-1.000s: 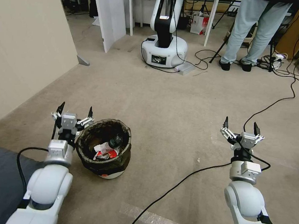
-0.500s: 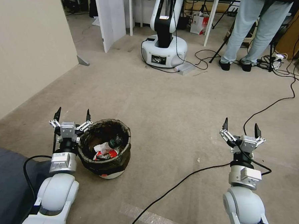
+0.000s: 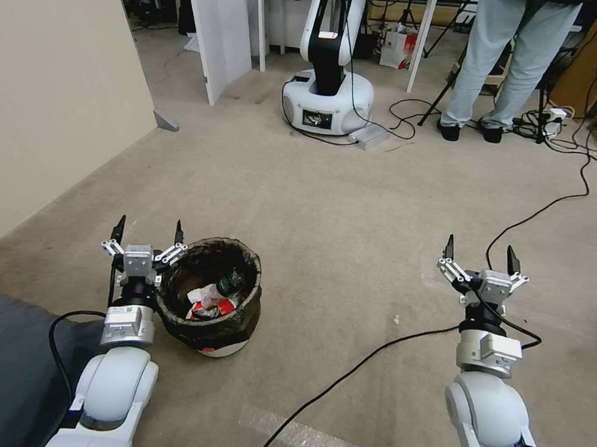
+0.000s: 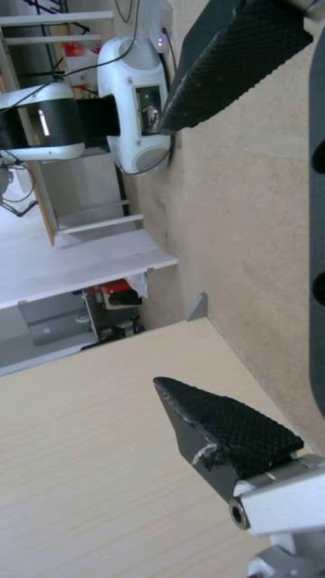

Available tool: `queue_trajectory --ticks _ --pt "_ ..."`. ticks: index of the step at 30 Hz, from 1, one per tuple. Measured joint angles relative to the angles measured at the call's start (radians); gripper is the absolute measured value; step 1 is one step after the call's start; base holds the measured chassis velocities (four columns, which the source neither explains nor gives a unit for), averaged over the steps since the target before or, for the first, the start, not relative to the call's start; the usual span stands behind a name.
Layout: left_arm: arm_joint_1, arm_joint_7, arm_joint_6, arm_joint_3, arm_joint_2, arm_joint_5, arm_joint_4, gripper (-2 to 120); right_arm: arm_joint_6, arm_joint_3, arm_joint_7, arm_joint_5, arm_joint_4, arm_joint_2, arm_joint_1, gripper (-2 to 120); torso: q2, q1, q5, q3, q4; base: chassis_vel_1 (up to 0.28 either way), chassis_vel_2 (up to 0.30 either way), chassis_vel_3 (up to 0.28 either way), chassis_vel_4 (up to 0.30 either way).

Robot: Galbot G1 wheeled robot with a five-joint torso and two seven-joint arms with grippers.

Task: Pick up the trash bin, then pick up the garbage from the floor and place it into the trash bin.

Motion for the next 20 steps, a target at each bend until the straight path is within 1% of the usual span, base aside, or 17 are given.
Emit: queue_trajectory --ticks 20 --pt "0.000 0.001 0.004 0.000 0.001 -0.002 0.000 100 -0.001 0.000 0.000 0.001 -0.001 0.000 0.001 100 0.000 0.000 0.0000 0.000 0.0000 0.000 0.000 0.000 0.000"
